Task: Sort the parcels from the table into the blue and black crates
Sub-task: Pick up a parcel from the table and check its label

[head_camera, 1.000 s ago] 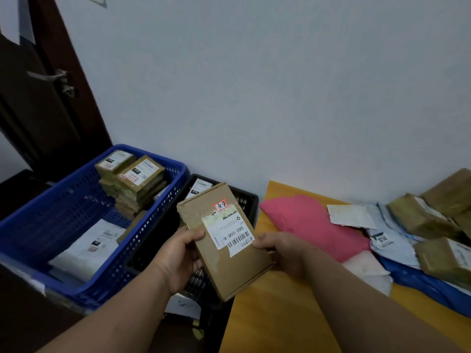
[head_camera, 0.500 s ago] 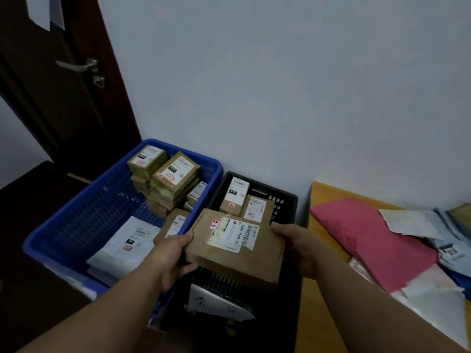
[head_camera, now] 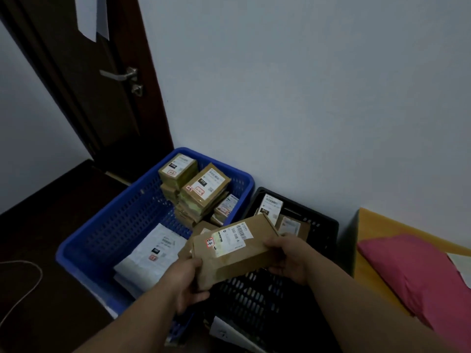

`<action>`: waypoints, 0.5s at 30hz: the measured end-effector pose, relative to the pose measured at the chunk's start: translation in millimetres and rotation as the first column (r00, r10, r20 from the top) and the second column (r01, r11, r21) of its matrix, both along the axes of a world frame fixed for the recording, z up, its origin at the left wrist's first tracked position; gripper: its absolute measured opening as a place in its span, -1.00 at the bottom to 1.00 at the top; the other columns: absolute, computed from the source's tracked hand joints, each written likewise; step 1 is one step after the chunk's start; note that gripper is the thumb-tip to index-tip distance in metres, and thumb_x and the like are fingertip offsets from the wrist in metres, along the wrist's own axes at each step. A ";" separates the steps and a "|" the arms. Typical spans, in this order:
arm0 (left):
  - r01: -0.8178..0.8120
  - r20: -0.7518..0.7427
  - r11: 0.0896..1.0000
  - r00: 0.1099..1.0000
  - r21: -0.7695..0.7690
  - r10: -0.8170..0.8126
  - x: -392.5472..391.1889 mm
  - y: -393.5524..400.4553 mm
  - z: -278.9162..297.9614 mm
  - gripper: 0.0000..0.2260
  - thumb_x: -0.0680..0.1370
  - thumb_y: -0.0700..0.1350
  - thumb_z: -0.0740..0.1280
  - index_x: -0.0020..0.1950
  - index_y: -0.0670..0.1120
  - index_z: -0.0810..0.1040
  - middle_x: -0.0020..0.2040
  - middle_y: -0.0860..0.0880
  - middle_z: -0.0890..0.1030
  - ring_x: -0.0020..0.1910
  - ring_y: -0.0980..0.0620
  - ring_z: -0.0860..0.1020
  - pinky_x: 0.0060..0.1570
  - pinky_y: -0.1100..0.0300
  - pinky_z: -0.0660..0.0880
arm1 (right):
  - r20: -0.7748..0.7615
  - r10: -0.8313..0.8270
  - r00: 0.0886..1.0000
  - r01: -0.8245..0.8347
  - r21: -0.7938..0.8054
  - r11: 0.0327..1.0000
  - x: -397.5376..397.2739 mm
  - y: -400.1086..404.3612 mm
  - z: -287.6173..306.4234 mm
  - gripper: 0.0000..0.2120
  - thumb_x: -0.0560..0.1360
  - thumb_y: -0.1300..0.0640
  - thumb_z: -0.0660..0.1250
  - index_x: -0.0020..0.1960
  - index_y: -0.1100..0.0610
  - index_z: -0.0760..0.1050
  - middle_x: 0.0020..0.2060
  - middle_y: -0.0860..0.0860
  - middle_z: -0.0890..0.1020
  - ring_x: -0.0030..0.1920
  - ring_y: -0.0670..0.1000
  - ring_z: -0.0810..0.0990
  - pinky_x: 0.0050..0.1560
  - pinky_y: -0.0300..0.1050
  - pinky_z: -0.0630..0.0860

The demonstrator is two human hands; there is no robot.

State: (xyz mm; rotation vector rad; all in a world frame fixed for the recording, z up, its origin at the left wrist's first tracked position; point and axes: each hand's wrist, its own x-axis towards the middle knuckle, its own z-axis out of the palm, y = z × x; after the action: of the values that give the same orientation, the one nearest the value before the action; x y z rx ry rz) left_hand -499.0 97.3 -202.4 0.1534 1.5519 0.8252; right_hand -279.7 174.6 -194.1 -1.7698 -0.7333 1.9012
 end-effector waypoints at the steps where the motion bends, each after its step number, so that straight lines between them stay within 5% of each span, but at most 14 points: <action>1: 0.016 0.000 1.000 1.000 -0.005 -0.016 -4.4 1.7 -3.7 -0.84 0.65 -0.15 0.18 0.22 -0.04 0.44 -0.01 -0.14 0.57 -0.03 -0.15 0.56 -0.10 -0.04 0.52 | 0.014 0.025 1.000 -0.025 -0.013 1.000 -4.6 6.5 -3.0 -0.66 0.51 0.21 0.37 0.25 0.05 0.42 0.11 0.15 0.58 0.02 0.16 0.58 -0.13 -0.01 0.52; 4: -0.003 0.007 0.999 1.000 -0.032 0.003 -21.3 0.0 -13.5 -0.88 0.64 -0.17 0.20 0.14 -0.09 0.49 -0.02 -0.18 0.64 -0.06 -0.17 0.60 -0.14 0.00 0.55 | 0.048 0.109 0.993 -0.106 -0.059 0.993 -25.1 21.1 -10.9 -0.71 0.50 0.22 0.38 0.19 0.05 0.45 0.08 0.15 0.58 -0.03 0.14 0.57 -0.17 -0.05 0.51; 9: -0.082 0.052 0.992 0.995 -0.096 0.087 -71.9 1.4 -38.9 -0.73 0.64 -0.17 0.22 0.34 -0.04 0.44 0.05 -0.20 0.67 0.01 -0.23 0.64 0.05 -0.30 0.54 | 0.068 0.212 0.975 -0.202 -0.129 0.971 -78.8 36.8 -34.0 -0.71 0.53 0.17 0.37 0.23 0.07 0.45 0.07 0.13 0.57 0.00 0.13 0.57 -0.08 -0.01 0.53; 13: -0.100 0.117 0.980 0.986 -0.173 0.121 -123.4 16.2 -62.1 -0.58 0.63 -0.22 0.25 0.45 0.05 0.30 0.14 -0.23 0.57 -0.01 -0.26 0.58 -0.30 -0.19 0.60 | 0.092 0.121 0.988 -0.105 -0.158 0.982 -133.6 46.2 -63.7 -0.54 0.52 0.18 0.38 0.37 0.07 0.32 0.18 0.15 0.52 0.10 0.17 0.57 -0.08 0.00 0.59; 15: -0.064 0.138 0.975 0.986 -0.213 0.095 -149.9 25.6 -77.7 -0.60 0.58 -0.25 0.29 0.40 -0.01 0.35 0.17 -0.27 0.55 0.05 -0.31 0.57 -0.26 -0.22 0.59 | 0.091 0.054 0.994 -0.036 -0.182 0.983 -160.8 45.5 -78.1 -0.50 0.50 0.20 0.41 0.36 0.07 0.30 0.17 0.16 0.52 0.10 0.19 0.58 -0.12 -0.01 0.58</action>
State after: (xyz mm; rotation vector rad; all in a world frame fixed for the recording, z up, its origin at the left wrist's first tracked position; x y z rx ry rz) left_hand -648.9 122.9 -280.1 -0.1216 1.5005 0.7142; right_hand -440.6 220.1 -272.2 -1.9818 -0.6575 1.9781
